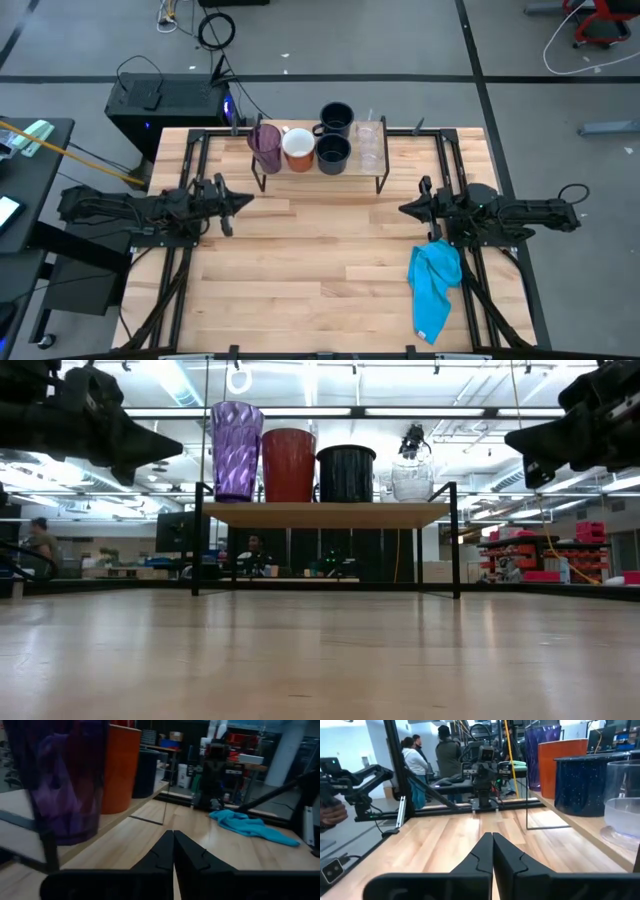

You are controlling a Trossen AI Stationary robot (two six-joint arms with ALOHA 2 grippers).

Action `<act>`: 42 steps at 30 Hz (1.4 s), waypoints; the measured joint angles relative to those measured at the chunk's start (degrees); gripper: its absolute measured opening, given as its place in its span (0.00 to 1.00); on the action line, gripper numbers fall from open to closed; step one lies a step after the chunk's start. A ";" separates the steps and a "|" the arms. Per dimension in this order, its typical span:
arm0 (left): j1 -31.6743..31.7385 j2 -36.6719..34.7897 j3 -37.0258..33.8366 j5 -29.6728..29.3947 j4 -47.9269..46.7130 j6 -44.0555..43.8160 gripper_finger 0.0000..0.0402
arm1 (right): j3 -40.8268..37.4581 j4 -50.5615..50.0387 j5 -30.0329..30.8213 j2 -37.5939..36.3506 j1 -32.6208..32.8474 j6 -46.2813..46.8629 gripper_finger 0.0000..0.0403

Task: Stack small to large cups/mugs on shelf
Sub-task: Return to Home Position

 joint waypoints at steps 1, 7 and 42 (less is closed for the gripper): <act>0.01 0.00 0.00 -0.50 -0.09 -0.07 0.03 | 0.00 0.00 0.03 0.00 0.00 -0.52 0.02; 0.02 0.03 0.00 0.09 -2.00 2.79 0.06 | 0.00 -0.61 2.98 0.04 -0.07 -1.00 0.03; 0.03 0.09 0.07 0.13 -1.78 2.81 0.07 | 0.02 -0.65 3.02 0.15 -0.07 2.39 0.06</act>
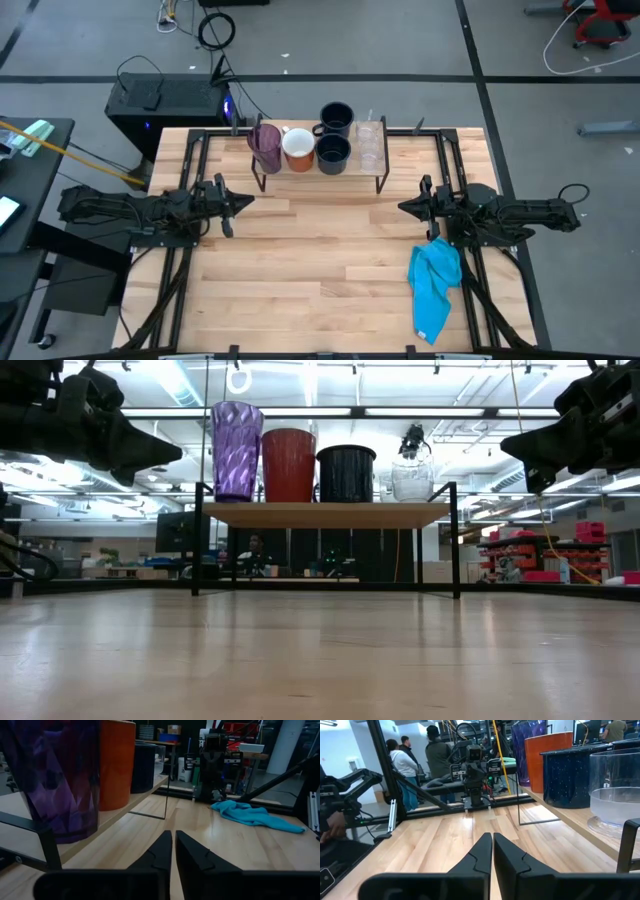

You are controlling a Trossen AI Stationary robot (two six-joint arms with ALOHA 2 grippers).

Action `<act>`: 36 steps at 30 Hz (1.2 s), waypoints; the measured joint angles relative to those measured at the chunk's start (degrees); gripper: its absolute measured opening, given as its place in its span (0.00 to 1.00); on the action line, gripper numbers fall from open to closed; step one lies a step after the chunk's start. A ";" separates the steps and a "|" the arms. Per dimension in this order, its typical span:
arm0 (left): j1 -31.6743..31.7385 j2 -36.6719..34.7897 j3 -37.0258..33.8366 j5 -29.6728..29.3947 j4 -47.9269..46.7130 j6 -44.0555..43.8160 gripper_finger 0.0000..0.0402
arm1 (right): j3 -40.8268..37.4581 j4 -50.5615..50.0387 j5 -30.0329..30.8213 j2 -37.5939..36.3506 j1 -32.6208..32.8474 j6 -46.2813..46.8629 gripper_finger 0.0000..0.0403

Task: Stack small to large cups/mugs on shelf
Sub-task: Return to Home Position

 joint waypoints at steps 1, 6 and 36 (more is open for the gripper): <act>0.02 0.00 0.00 0.00 0.00 0.00 0.07 | 0.00 0.00 0.00 0.00 0.00 0.00 0.06; 0.00 0.00 0.00 0.00 0.00 -0.03 0.08 | 0.00 0.00 0.00 0.00 0.00 0.00 0.06; 0.02 0.00 0.00 0.00 0.00 -0.01 0.09 | 0.02 0.00 -0.01 0.01 0.01 0.00 0.06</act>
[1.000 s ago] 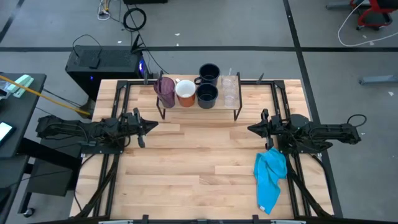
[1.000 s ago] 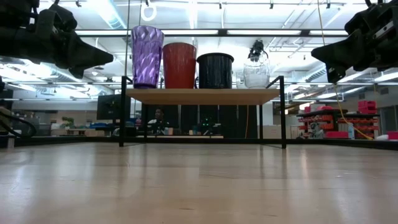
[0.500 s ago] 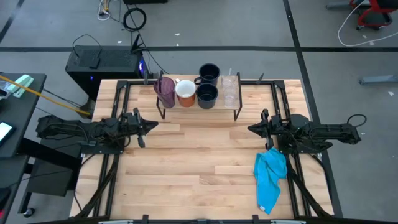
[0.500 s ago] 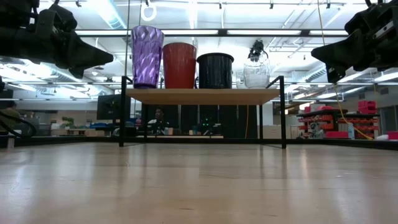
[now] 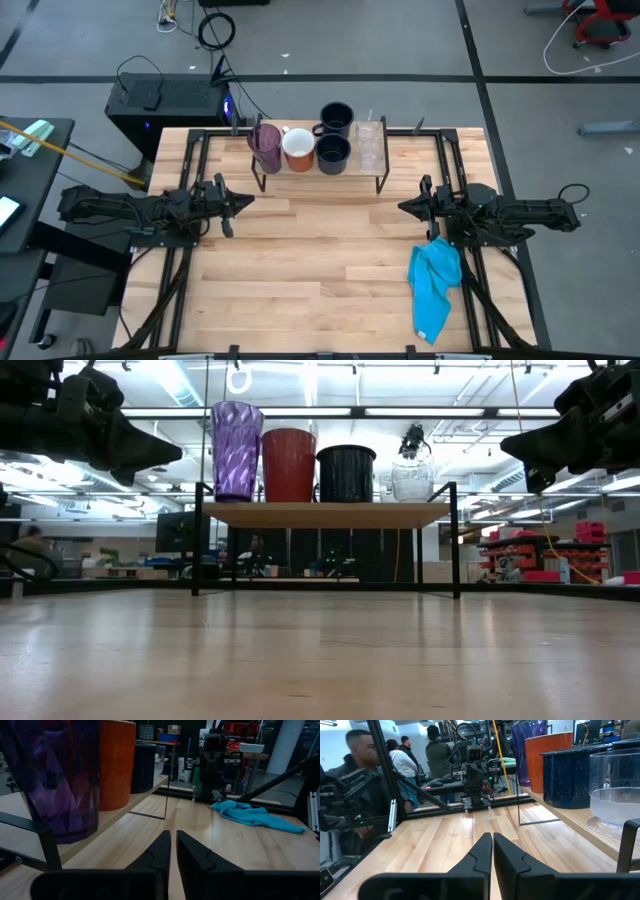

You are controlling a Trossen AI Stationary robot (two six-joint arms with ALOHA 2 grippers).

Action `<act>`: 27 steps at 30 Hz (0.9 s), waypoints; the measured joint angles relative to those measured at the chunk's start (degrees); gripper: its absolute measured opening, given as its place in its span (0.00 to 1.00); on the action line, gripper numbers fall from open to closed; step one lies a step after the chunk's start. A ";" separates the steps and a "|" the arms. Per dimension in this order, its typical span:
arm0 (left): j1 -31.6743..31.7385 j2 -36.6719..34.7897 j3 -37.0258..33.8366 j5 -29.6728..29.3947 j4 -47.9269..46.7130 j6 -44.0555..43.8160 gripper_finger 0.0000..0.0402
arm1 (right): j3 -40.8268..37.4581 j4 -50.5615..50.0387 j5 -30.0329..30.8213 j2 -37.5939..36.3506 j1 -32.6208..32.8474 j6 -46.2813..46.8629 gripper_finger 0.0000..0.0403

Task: Stack small to large cups/mugs on shelf
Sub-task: Return to Home Position

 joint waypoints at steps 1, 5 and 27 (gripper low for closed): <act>0.00 0.00 0.00 0.00 0.01 -0.01 0.09 | 0.00 0.00 -0.01 -0.01 -0.01 0.00 0.06; 0.00 0.00 0.00 0.00 0.00 -0.01 0.07 | 0.00 0.00 0.01 0.00 -0.01 -0.01 0.06; -0.01 0.00 0.00 0.00 0.02 -0.01 0.07 | 0.02 0.01 -0.01 0.01 0.00 -0.01 0.06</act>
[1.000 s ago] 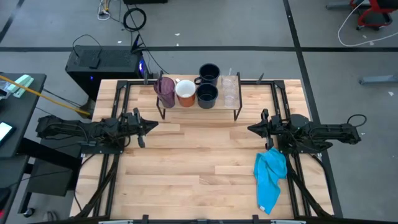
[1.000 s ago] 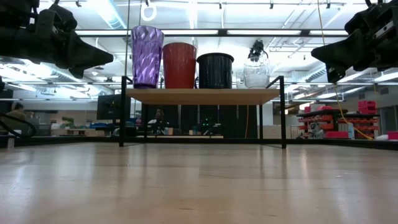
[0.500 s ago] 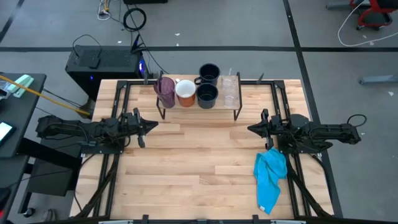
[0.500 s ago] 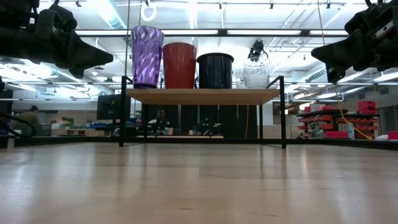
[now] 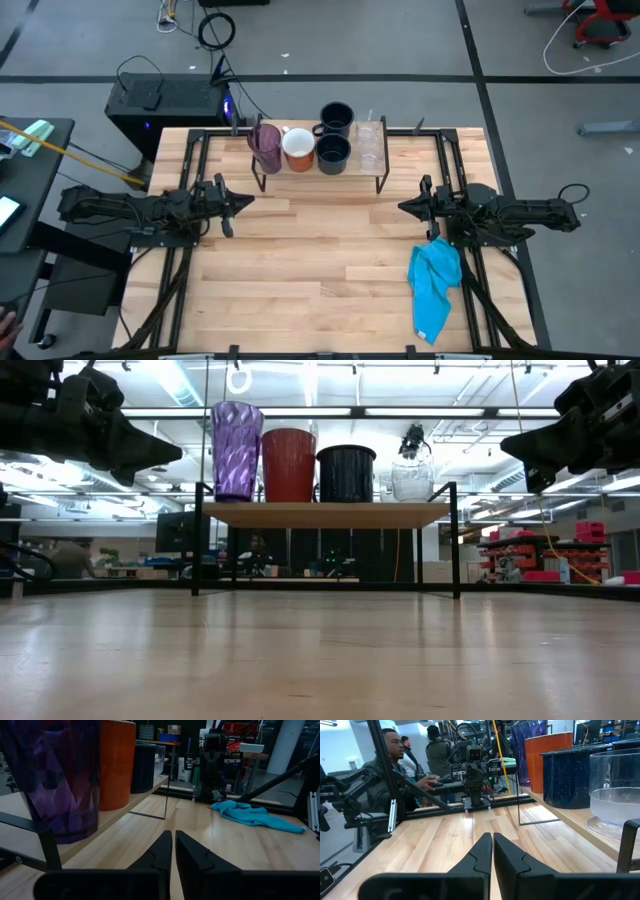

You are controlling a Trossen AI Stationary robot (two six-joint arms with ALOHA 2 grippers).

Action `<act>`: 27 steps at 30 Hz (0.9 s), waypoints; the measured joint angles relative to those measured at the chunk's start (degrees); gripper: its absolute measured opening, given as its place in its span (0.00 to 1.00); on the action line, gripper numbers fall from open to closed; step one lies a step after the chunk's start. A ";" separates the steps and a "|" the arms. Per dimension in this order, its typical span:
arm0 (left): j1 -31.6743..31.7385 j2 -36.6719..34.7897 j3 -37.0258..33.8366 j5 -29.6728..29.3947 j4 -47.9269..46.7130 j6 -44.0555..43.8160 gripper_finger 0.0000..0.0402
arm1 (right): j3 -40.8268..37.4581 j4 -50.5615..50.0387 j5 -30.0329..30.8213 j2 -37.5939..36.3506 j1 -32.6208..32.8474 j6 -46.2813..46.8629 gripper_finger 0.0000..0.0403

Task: Stack small to large cups/mugs on shelf
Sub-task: Return to Home Position

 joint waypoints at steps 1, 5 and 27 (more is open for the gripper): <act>0.01 0.00 0.00 0.00 -0.01 0.01 0.07 | 0.00 -0.01 0.00 0.00 -0.01 0.01 0.06; 0.00 0.00 0.00 0.00 -0.02 0.00 0.09 | 0.00 -0.01 0.01 0.00 -0.01 0.01 0.06; 0.01 0.00 0.00 0.02 0.00 0.02 0.09 | 0.00 -0.01 0.00 0.00 0.01 -0.01 0.06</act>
